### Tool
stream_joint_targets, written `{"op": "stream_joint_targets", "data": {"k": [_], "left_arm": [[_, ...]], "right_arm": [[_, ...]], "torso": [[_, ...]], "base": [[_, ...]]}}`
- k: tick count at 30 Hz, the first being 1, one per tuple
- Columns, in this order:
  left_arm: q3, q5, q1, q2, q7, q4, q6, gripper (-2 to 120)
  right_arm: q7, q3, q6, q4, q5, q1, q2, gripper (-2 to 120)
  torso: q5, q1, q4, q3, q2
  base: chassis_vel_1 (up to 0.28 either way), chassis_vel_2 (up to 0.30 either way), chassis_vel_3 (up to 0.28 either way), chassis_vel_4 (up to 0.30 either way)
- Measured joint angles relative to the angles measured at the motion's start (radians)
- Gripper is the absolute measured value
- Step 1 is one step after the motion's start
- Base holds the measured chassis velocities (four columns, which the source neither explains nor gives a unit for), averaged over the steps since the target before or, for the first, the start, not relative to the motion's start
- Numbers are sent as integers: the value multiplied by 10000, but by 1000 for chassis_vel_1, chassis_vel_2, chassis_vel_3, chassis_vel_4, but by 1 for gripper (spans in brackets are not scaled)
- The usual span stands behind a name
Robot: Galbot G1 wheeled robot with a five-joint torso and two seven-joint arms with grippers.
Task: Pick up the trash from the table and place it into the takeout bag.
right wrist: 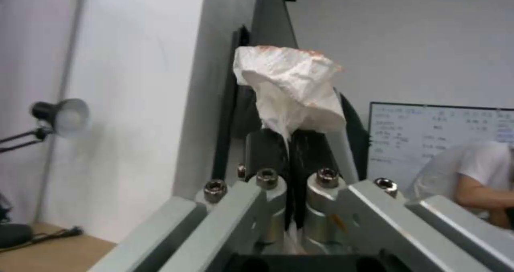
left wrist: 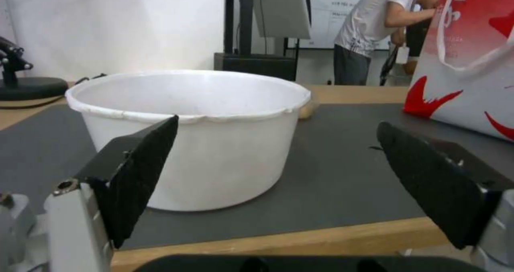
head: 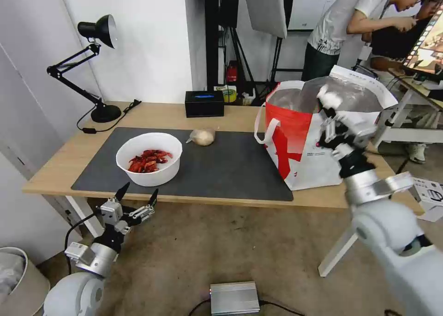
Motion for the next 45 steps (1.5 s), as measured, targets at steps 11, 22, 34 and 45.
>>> {"op": "stream_joint_targets", "data": {"k": [11, 22, 34, 45], "left_arm": [[-44, 18, 150, -35, 14, -137, 6, 100], [-163, -215, 100, 51, 41, -198, 35, 100], [-147, -384, -29, -17, 36, -213, 174, 100], [-261, -449, -1, 0, 57, -199, 166, 100]], "right_arm": [[1234, 21, -2433, -244, 2277, 1715, -1624, 0], [2780, -1260, -4622, -1309, 5072, 4247, -2628, 0], [4112, -3159, -6347, -2638, 7244, 6815, -2456, 0], [4800, -3382, -7014, -3097, 8048, 6940, -2001, 28]], "torso": [[-1, 0, 2, 0, 0], [1, 0, 0, 1, 0], [-3, 0, 2, 1, -1], [-1, 0, 0, 0, -1]], "base": [[0, 0, 0, 0], [0, 0, 0, 0], [0, 0, 0, 0], [0, 0, 0, 0]]}}
